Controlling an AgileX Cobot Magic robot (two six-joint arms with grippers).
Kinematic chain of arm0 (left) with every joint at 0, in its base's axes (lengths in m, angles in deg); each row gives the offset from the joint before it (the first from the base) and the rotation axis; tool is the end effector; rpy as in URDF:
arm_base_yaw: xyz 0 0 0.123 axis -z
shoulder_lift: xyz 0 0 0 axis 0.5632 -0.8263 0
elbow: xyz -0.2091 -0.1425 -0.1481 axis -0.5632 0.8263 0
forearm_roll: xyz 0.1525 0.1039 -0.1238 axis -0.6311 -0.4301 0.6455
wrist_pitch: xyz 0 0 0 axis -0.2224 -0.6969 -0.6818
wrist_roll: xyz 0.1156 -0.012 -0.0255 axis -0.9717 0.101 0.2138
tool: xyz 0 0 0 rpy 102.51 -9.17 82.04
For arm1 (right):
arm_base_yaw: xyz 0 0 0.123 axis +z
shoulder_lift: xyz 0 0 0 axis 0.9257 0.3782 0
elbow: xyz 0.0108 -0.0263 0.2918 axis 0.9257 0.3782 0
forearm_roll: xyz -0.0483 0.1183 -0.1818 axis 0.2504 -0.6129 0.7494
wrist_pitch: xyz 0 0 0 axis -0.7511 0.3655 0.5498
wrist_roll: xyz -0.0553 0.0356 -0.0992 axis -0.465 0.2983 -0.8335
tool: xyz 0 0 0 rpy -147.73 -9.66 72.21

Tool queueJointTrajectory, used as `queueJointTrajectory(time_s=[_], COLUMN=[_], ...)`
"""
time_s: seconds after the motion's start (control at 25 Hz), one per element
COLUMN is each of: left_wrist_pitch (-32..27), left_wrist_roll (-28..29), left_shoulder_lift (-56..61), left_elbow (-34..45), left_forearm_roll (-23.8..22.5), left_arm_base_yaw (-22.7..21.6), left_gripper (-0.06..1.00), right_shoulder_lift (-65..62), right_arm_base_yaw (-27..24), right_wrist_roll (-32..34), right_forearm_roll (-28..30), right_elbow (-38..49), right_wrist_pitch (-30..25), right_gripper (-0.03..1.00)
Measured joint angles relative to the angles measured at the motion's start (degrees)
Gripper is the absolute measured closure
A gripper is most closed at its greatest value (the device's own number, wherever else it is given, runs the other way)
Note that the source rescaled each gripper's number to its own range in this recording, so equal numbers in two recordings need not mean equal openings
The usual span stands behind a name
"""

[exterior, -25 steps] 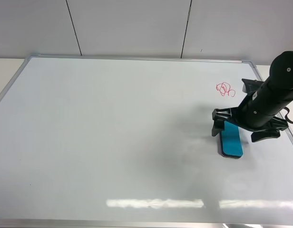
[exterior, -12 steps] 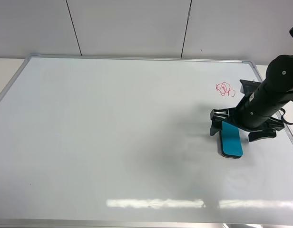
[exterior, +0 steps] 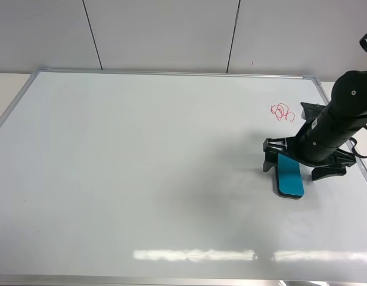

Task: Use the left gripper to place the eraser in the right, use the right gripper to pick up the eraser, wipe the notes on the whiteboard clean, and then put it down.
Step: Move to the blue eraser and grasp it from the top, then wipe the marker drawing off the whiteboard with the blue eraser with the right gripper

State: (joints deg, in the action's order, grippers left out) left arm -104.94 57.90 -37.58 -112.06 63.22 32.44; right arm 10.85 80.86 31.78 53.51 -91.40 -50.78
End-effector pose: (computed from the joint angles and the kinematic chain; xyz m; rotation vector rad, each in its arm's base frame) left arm -0.0150 -0.0005 0.2529 -0.0811 2.0181 -0.0105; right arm 0.2560 0.0622 0.1314 0.2283 2.9569 0.1157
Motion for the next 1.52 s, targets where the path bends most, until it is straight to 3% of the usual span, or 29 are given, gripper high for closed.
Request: queueJointTrajectory(time_s=[0.56,0.6,0.72,0.76,1.2,1.52], left_wrist_pitch=[0.0,0.0,0.0,0.0,0.0,0.0], left_wrist_roll=[-0.1,-0.1,0.0,0.0,-0.1,-0.1], left_shoulder_lift=[0.0,0.0,0.0,0.0,0.0,0.0], left_elbow=[0.0,0.0,0.0,0.0,0.0,0.0], left_forearm_roll=[0.0,0.0,0.0,0.0,0.0,0.0], left_arm_base_yaw=[0.0,0.0,0.0,0.0,0.0,0.0], left_gripper=[-0.06,-0.06,-0.06,-0.06,-0.06,-0.06], right_shoulder_lift=[0.1,0.1,0.1,0.1,0.1,6.7], right_arm_base_yaw=[0.0,0.0,0.0,0.0,0.0,-2.2], right_wrist_roll=[0.3,0.3,0.5,0.6,0.3,-3.1], right_forearm_roll=[0.4,0.4,0.5,0.4,0.4,1.8], right_elbow=[0.0,0.0,-0.3,-0.4,-2.5,-21.0], right_wrist_pitch=[-1.4,-1.4,-1.5,-1.5,-3.5,-17.8], right_gripper=[-0.03,0.03,0.93,0.97,0.94,0.94])
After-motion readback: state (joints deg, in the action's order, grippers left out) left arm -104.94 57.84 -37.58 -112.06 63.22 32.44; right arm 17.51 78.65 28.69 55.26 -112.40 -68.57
